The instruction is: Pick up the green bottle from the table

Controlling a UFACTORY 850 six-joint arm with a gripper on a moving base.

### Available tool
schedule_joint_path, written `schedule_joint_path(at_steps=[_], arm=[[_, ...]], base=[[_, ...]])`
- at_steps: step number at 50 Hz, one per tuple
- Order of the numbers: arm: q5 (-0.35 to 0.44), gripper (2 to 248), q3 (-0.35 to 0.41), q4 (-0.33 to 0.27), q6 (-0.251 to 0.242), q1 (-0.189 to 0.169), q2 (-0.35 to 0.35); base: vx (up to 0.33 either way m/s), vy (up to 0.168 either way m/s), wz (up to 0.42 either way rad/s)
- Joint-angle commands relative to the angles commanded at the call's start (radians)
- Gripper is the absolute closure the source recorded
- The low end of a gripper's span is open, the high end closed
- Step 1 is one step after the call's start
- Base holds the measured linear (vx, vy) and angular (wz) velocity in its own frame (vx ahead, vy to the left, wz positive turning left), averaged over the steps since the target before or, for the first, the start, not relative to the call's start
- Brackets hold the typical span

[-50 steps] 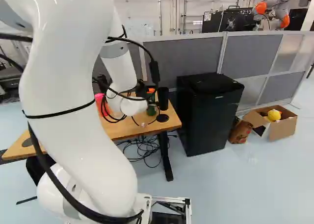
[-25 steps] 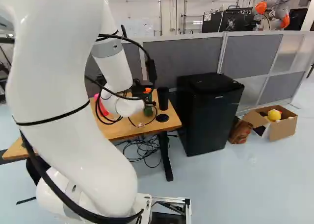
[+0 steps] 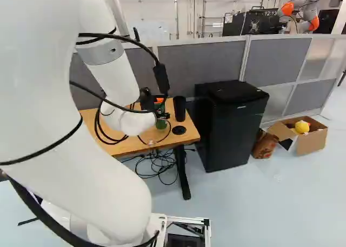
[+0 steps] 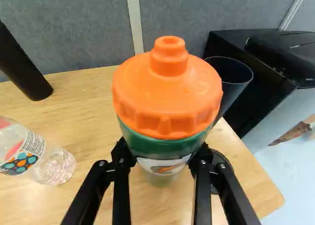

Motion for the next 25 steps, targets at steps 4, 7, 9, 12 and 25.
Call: schedule_joint_path(at_steps=[4, 7, 9, 12, 25], arm=[[0.0, 134, 0.02, 0.0, 0.0, -0.004, 0.021], [0.0, 134, 0.035, 0.0, 0.0, -0.007, 0.036], [0.0, 134, 0.046, 0.0, 0.0, -0.008, 0.047], [0.0, 134, 0.046, 0.0, 0.0, -0.008, 0.047], [0.008, 134, 0.056, -0.001, 0.0, -0.008, 0.059]], base=[[0.0, 0.0, 0.0], [0.0, 0.0, 0.0], [0.0, 0.0, 0.0], [0.0, 0.0, 0.0], [0.0, 0.0, 0.0]])
